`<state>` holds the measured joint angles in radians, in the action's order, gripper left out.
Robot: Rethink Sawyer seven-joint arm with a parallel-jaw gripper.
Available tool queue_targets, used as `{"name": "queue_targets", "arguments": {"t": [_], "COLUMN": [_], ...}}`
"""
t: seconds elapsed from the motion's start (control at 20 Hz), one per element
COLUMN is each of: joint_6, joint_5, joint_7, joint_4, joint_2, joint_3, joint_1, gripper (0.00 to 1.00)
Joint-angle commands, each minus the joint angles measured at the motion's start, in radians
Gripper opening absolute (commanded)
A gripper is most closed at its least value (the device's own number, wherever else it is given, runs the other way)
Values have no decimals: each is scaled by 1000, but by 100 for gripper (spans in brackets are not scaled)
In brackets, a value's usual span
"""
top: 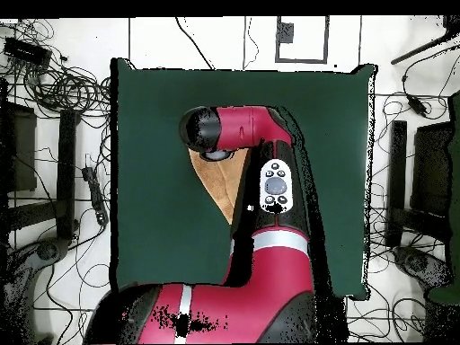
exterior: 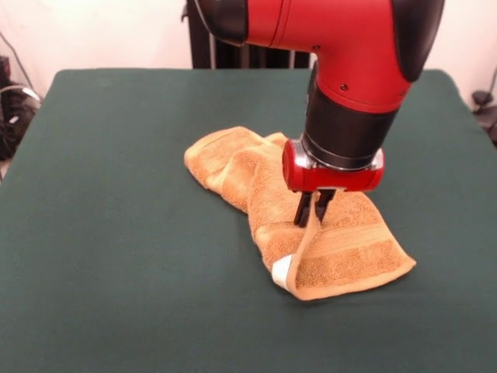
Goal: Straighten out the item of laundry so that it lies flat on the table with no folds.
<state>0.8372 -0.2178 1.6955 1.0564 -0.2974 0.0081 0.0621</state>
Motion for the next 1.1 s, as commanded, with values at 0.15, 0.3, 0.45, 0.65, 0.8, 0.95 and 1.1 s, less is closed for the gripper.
{"name": "queue_targets", "arguments": {"t": [0.15,0.3,0.45,0.65,0.8,0.95,1.1], "joint_6": [127,104,96,120,138,154,188], "joint_5": [-60,-57,-60,-71,-85,-96,-108], "joint_7": [-241,-207,-202,-234,-269,-298,-328], "joint_4": [-19,-4,16,14,8,2,-11], "joint_2": [-22,-32,-46,-52,-54,-55,-52], "joint_3": [130,135,142,152,158,167,181], "joint_1": [27,34,44,56,64,69,72], "gripper": [0,0,0,0,0,0,0]}}
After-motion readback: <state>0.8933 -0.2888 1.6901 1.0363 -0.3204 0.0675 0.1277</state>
